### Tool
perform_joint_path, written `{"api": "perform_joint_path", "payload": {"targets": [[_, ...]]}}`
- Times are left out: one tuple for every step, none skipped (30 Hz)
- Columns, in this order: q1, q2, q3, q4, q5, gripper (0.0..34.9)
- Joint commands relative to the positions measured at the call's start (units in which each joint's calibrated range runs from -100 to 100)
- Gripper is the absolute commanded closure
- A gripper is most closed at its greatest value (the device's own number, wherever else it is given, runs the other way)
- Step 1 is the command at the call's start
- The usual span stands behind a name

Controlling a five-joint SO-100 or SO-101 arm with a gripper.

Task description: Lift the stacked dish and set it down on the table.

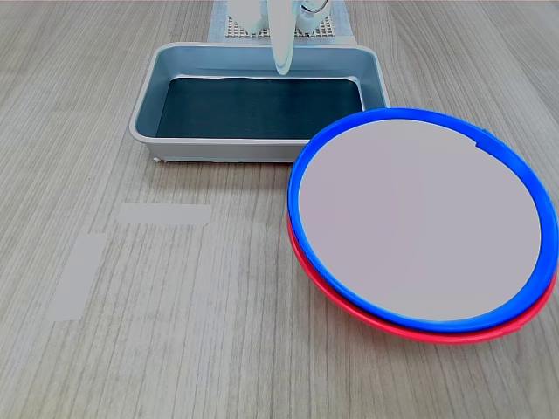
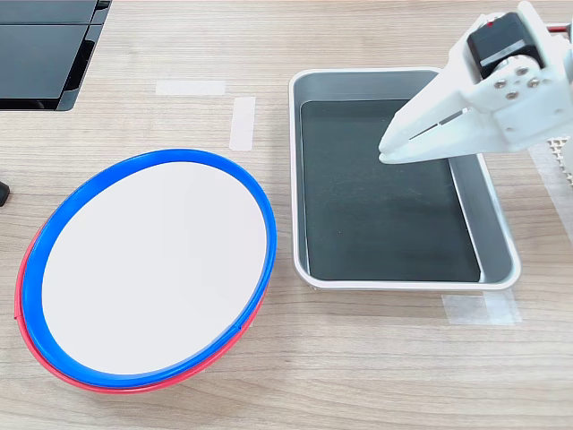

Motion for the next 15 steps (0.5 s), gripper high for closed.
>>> {"api": "perform_joint_path", "payload": {"targets": [[0.41,-0.34,0.0,0.19,0.0,34.6],[0.41,-0.34,0.0,0.19,0.05,34.6],[0.12,-0.34,0.0,0.19,0.2,34.6],[-0.35,-0.34,0.0,0.19,0.49,34.6],[-1.01,-0.34,0.0,0.19,0.73,34.6],[-2.13,-0.26,0.0,0.36,0.78,34.6],[-2.61,0.26,-0.18,0.19,1.17,34.6],[-2.98,1.62,-1.37,-0.14,1.76,34.6],[-3.26,3.84,-3.64,-0.63,2.59,34.6],[-3.64,6.14,-5.92,-0.96,3.27,34.3],[-4.3,9.3,-8.92,-1.13,4.0,32.3],[-4.96,12.37,-12.11,-0.88,4.54,30.4],[-5.62,15.78,-15.66,-0.38,5.13,29.7],[-6.18,18.85,-18.84,0.03,5.42,28.0],[-7.69,24.9,-25.4,1.18,6.59,24.6]]}}
